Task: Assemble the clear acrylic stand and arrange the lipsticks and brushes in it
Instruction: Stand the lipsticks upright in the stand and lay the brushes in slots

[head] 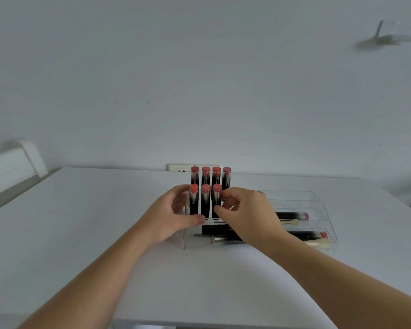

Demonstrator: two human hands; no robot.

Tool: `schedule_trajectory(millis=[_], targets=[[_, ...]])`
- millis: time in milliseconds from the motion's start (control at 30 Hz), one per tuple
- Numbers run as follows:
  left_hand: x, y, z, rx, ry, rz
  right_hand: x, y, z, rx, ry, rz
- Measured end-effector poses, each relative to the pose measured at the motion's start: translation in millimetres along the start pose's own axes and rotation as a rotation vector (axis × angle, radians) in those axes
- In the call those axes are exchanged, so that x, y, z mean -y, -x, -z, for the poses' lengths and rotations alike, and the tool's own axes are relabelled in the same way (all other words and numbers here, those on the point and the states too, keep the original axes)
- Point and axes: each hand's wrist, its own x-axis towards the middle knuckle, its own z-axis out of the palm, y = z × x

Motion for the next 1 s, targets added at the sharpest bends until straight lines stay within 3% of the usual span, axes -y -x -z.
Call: schedule_trajectory(millis=[733,867,1000], targets=[[1.3,0.3,1.2,0.003,-0.005,0.01,-0.8,7.5,20.7,-0.039,-0.019,-0.035],[1.7,-0.2,2.3,0.005,-0.005,0.015,-8.4,0.5,60.3,-0.068,0.118,-0.028],[-0.9,0.7,1.5,0.004,-0.003,0.007,-18.1,-11.3,105.8,0.093,0.327,-0.124]])
